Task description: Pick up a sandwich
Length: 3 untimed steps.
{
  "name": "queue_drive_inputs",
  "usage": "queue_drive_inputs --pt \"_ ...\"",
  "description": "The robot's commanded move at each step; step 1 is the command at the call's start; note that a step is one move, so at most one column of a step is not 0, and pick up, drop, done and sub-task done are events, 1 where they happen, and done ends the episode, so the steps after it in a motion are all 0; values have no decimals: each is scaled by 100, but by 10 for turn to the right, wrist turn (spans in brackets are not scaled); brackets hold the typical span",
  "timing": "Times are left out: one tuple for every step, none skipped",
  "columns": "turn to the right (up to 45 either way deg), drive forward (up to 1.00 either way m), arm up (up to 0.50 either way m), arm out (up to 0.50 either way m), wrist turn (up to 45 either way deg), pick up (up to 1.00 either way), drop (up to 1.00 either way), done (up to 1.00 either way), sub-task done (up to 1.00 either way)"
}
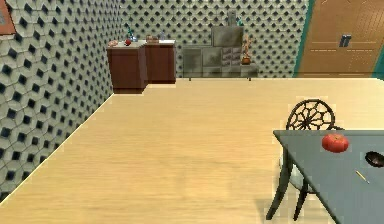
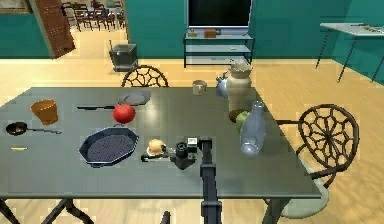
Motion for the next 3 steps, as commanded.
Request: queue_drive_inputs --pt "0 0 0 0 0 100 0 0 0" --pt "0 0 10 0 0 0 0 0 0" --pt "0 0 0 0 0 0 0 100 0"
